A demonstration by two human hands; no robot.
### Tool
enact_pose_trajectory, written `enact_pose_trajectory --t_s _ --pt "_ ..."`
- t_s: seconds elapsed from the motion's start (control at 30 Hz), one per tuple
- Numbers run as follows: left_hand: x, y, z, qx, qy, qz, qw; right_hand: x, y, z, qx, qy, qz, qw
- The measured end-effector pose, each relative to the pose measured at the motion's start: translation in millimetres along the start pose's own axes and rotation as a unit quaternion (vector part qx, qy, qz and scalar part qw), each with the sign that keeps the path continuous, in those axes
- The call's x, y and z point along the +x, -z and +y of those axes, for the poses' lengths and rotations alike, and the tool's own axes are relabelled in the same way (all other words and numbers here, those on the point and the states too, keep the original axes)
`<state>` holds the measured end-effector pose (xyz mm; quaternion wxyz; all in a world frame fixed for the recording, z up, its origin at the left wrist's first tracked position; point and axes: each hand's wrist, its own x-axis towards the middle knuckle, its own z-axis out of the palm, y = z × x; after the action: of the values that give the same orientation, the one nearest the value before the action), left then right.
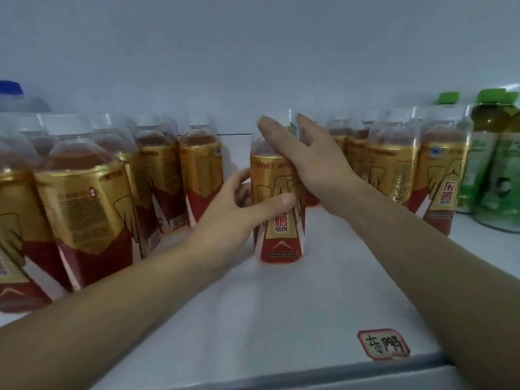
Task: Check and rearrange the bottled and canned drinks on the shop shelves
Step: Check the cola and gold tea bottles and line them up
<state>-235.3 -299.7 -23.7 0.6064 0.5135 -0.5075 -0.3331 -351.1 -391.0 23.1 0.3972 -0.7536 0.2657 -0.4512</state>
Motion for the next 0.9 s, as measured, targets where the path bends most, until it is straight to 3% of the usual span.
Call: enact_pose_trajectory --t_s 0.13,0.2,0.3,0.4,0.5,0.6,0.67,0.8,0.9 --pt "-8 -10 -11 0.086 0.052 -0.037 0.994 2 -4 3 0.061 -0.023 0.076 0.995" --pt "-5 -7 -10 0.052 0.041 -0.011 0.998 4 -3 4 0.106 -0.034 0.085 0.990" --pt "-9 2 -10 -0.012 0.007 -0.010 1.000 5 1 1 0.222 -0.050 0.050 0.972" --pt "-6 11 -3 -0.056 0.024 -0.053 0.997 4 5 0 0.360 -0.054 -0.024 0.931" --pt "-7 19 -11 -0.045 0.017 -0.123 0.991 0 4 -1 0.366 -0.065 -0.031 0.928" --pt "-11 8 -10 0.000 0.008 -0.100 0.995 -2 3 -4 0.398 -0.065 0.005 0.915" --pt "-15 -2 -5 0.007 -0.005 -0.044 0.999 -1 4 -5 0.432 -0.060 0.017 0.900" --pt "-13 2 -3 -0.032 -0.059 0.019 0.998 -1 6 -9 0.479 -0.041 0.015 0.877" --pt "-14 6 1 -0.109 -0.037 0.012 0.993 0 6 -12 0.514 -0.031 0.002 0.857"
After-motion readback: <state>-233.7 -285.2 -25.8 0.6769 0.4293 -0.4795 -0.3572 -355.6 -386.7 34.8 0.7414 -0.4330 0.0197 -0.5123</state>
